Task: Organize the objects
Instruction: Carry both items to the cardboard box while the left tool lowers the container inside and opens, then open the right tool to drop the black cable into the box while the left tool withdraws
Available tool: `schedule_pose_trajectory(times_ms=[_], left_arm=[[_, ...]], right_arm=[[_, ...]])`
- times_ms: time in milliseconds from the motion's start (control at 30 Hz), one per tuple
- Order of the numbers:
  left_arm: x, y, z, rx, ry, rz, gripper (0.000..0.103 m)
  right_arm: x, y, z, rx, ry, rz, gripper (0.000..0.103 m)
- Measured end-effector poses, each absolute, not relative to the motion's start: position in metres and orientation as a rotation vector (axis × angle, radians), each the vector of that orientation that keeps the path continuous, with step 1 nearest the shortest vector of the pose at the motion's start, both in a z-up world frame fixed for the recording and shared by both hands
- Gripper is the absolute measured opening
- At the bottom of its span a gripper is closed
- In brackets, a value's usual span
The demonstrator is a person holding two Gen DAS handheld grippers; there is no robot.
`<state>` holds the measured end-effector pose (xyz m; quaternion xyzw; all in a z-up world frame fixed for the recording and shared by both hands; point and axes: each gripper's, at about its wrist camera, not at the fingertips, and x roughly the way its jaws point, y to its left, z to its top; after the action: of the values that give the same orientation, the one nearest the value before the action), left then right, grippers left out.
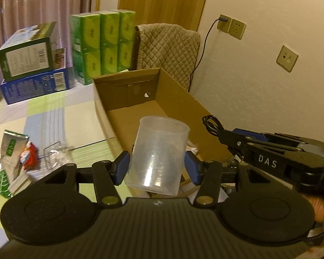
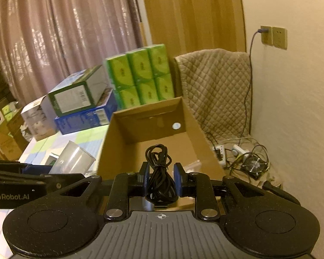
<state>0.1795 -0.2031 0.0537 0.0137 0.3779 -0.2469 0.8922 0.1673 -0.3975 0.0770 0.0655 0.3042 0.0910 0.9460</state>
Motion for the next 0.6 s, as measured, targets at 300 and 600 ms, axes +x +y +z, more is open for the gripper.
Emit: schedule_pose_trajectory(times_ms=[300,600], left_arm=[[0.21,-0.224,0.035,0.051,0.814,-0.508,0.051],[0.223,-0.227,0.025,0.062,0.813,-0.478,0.058]], right_arm=[[0.196,-0.413,0.067,0.149,0.641,0.167,0.02],[0.207,-0.42,0.058,0.161,0.663,0.163,0.02]])
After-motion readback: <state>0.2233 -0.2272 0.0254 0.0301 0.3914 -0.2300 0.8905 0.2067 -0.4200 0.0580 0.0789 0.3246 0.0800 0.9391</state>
